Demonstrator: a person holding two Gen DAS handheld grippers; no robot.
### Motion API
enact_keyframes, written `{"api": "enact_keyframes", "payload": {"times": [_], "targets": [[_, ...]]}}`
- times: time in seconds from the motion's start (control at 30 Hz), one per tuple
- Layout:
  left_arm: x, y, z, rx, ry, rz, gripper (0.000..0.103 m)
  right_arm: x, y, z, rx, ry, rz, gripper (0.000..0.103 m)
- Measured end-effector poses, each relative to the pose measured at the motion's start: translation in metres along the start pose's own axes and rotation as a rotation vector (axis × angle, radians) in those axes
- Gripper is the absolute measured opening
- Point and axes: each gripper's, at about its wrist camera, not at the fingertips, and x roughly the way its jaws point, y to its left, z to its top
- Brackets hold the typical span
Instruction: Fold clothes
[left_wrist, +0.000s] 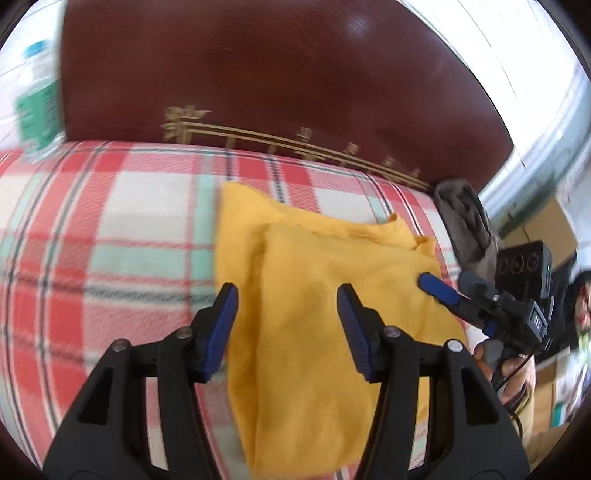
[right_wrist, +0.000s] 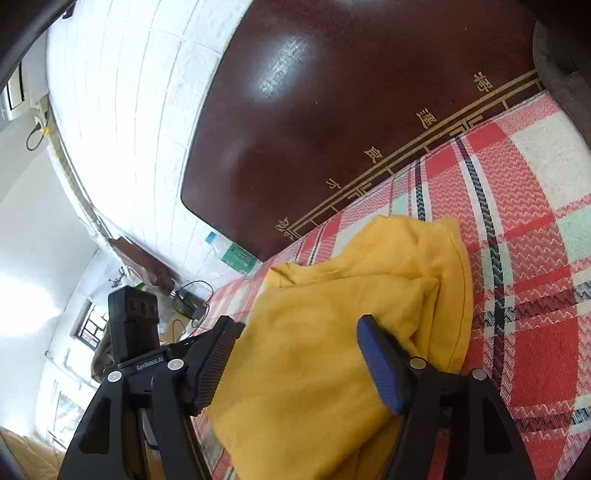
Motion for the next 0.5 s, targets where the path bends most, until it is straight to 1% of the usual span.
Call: {"api": "enact_keyframes", "payload": {"times": [0.07,0.1,0.13,0.2,0.3,0.4,0.5], "targets": [[-0.009,0.003,-0.006,-0.024,-0.003,0.017,0.058,-0.003,0.007,0.001,-0.024,0.001,-0.015,0.078],[-0.013,0.004,-0.01,-0.034,0.001,0.017,0.062,-0.004,0.011,0.002,-0.043,0.005,-0.028,0.081],[-0.015,0.005,-0.013,-0.043,0.001,0.026,0.066,-0.005,0.018,0.002,-0.084,0.012,-0.056,0.081],[-0.019,0.007,-0.021,-0.056,0.002,0.058,0.079,-0.006,0.033,0.002,-0.162,0.026,-0.124,0.083],[-0.015,0.012,-0.029,-0.099,0.048,0.033,0.081,-0.011,0.047,0.002,-0.234,0.031,-0.201,0.084],[-0.009,0.018,-0.037,-0.119,0.094,-0.002,0.081,-0.021,0.05,0.004,-0.228,0.018,-0.23,0.09],[-0.001,0.021,-0.041,-0.126,0.131,-0.045,0.082,-0.029,0.049,0.003,-0.215,0.03,-0.289,0.095]]}}
